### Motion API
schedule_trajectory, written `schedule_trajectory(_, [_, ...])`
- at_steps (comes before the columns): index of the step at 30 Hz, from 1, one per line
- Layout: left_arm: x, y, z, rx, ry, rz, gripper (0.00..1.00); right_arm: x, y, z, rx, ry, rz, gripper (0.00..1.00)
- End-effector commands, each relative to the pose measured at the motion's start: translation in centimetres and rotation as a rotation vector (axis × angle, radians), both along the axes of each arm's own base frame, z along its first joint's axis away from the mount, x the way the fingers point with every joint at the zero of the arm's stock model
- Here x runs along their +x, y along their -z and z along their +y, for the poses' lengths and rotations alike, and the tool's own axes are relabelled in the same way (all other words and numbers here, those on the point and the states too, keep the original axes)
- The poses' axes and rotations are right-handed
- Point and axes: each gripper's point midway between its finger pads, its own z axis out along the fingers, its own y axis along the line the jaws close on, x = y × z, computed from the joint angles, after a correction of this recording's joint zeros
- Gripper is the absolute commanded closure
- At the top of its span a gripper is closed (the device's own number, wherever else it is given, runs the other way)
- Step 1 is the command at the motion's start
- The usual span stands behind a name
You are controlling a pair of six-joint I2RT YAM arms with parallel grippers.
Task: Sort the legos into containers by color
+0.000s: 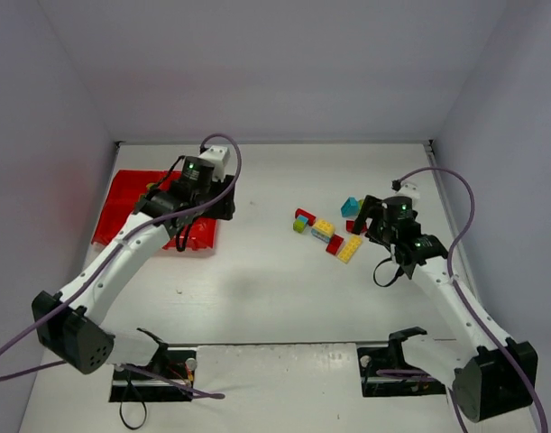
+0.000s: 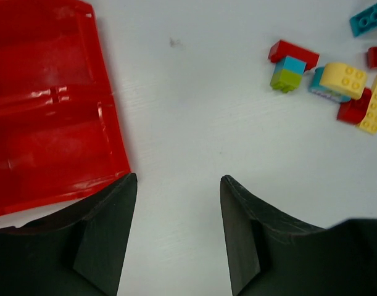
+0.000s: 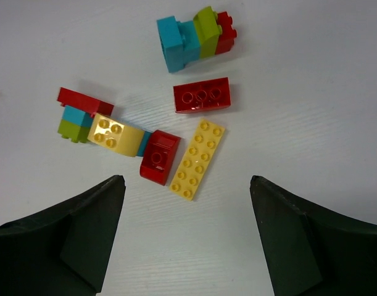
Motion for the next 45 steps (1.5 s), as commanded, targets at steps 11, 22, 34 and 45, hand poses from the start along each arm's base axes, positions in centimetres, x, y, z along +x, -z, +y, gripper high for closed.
schedule_trajectory(11, [-3.7,0.6,4.0,0.068,-0.005,-0.102,0.49,5.4,5.6,-0.8,-0.023,0.196,0.096,0.27])
schedule_trajectory(22, [-3.7,1.5,4.4,0.095,-0.011,-0.089,0.50,9.1,9.1,-0.3,-0.175,0.033,0.152,0.12])
schedule_trajectory(34, [-3.6,2.1,4.5,0.119,-0.015,-0.074,0.50,11.0,10.8,-0.2,-0.222,-0.051,0.163,0.17])
schedule_trajectory(45, [-3.5,2.2,4.7,0.127,-0.019,-0.074,0.50,11.4,12.0,-0.2,-0.196,-0.083,0.170,0.34])
